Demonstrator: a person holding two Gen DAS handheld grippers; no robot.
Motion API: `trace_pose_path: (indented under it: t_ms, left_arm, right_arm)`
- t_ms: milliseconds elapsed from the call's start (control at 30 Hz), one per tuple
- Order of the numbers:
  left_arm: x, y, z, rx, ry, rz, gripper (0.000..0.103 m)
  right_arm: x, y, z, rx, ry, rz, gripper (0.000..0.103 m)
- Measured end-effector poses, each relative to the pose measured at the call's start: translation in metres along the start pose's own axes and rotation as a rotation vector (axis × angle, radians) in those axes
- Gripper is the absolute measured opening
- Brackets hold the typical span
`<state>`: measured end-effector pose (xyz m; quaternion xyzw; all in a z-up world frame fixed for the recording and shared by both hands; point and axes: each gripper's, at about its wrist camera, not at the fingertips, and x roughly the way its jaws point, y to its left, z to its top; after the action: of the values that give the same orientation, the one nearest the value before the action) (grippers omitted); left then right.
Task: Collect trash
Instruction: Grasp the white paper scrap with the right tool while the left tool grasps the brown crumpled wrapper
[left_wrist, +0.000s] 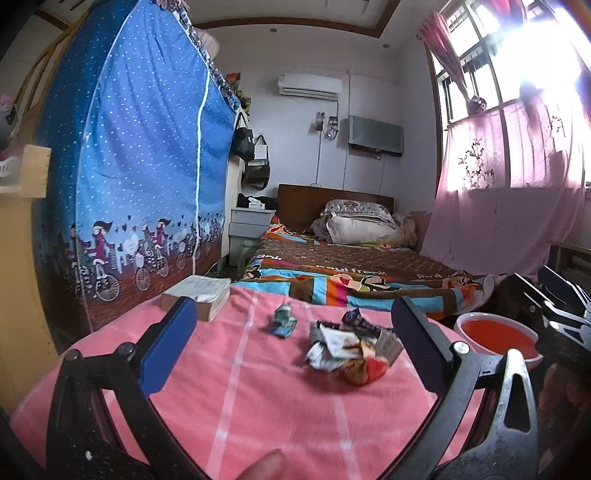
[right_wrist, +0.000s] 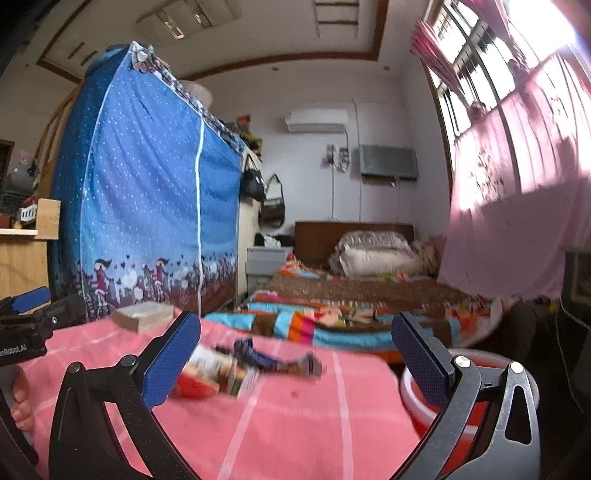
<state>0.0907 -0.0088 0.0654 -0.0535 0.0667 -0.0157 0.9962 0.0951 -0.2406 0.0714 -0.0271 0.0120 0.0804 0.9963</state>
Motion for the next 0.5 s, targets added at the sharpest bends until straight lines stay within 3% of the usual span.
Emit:
trace_pose_path:
  t_ms: [100, 233, 300, 333, 500]
  left_arm:
    - [0.015, -0.002, 0.0, -0.02, 0.026, -0.009, 0.103]
    - [0.038, -0.001, -0.007, -0.058, 0.134, -0.055, 0.103]
    - [0.049, -0.003, -0.015, -0.075, 0.202, -0.098, 0.1]
    - [0.052, -0.004, -0.016, -0.075, 0.222, -0.112, 0.095]
    - [0.07, -0.018, -0.025, -0.053, 0.327, -0.212, 0.073]
  right_arm:
    - [0.018, -0.001, 0.003, -0.019, -0.008, 0.035, 0.103]
    - [0.044, -0.003, -0.001, -0.01, 0.059, 0.092, 0.103]
    - [0.056, -0.004, -0.008, 0.0, 0.112, 0.106, 0.096]
    - [0.06, -0.003, -0.012, 0.002, 0.136, 0.109, 0.086]
    - [0.079, -0.002, -0.035, 0.035, 0.281, 0.179, 0.06]
